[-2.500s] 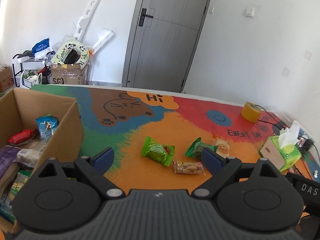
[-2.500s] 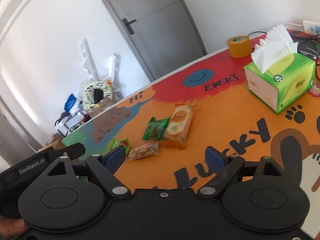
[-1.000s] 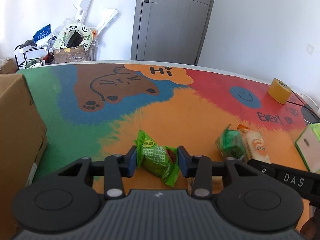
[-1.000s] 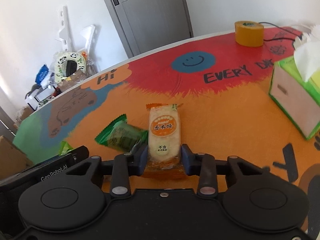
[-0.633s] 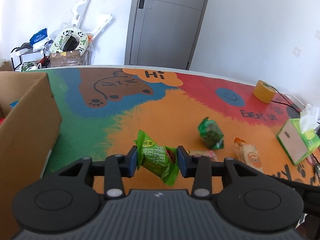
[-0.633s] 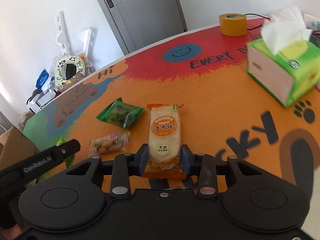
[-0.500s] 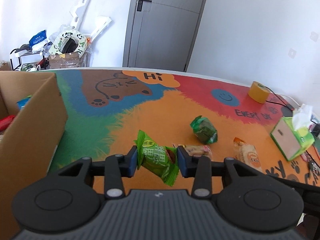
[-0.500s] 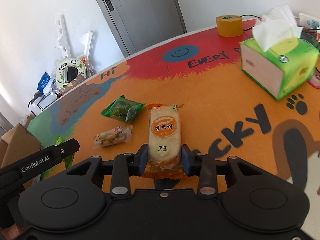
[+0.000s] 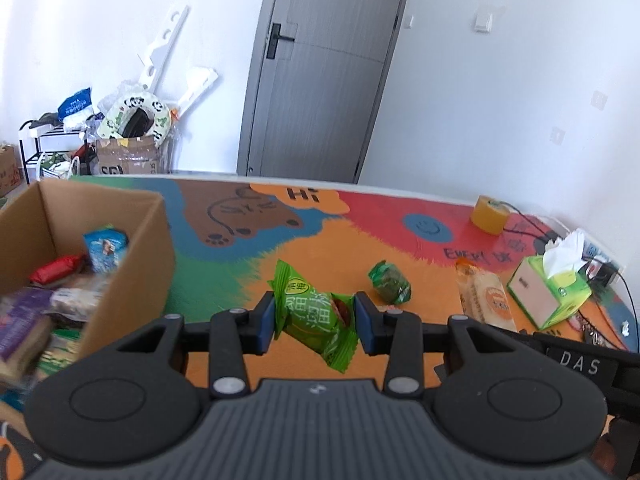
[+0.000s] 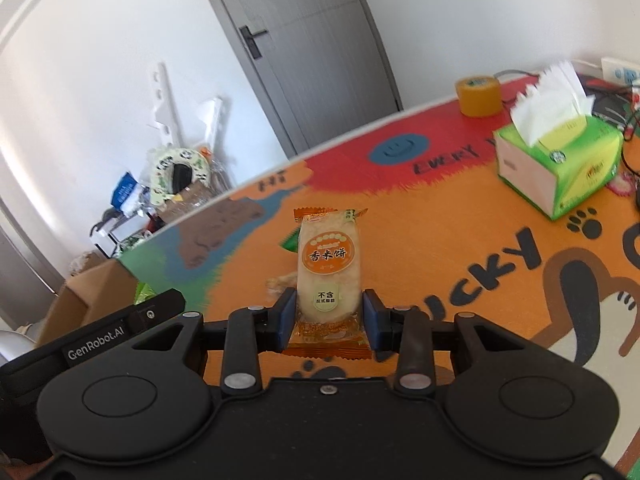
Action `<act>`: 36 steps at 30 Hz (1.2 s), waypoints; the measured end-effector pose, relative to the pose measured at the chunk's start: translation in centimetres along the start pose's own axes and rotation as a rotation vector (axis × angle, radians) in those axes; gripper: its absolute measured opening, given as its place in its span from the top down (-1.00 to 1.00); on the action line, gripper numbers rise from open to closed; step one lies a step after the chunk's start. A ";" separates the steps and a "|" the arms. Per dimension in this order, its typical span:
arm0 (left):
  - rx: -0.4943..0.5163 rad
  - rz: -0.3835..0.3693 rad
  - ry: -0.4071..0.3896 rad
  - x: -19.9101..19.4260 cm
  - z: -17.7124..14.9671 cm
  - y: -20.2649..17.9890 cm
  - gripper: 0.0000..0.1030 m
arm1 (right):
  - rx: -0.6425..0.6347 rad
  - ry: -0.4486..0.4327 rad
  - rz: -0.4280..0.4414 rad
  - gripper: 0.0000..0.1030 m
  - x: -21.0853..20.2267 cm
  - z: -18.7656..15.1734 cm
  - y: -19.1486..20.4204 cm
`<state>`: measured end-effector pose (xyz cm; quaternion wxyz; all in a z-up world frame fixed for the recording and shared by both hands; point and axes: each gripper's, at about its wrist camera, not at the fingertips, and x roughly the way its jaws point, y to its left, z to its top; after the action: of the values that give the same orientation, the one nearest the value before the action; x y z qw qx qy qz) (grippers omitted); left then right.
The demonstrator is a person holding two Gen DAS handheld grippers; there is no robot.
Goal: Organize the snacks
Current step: 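Carry the green snack and cake packet in both grippers over the box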
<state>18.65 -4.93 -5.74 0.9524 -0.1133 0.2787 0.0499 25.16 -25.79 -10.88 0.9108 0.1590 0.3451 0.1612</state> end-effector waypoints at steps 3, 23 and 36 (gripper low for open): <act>-0.001 0.001 -0.023 -1.2 0.4 0.7 0.22 | -0.013 -0.026 0.039 0.30 -0.9 -0.2 1.1; -0.085 0.069 -0.127 -7.1 1.6 8.2 0.22 | -0.094 -0.071 0.194 0.30 -2.6 -0.7 8.8; -0.165 0.142 -0.135 -7.9 2.2 15.0 0.22 | -0.154 -0.049 0.236 0.30 -1.2 -1.3 13.9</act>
<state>10.83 9.90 -2.50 0.9504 -0.1678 0.2162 0.1475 20.92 -13.57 -5.55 0.9033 0.1322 0.2881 0.2892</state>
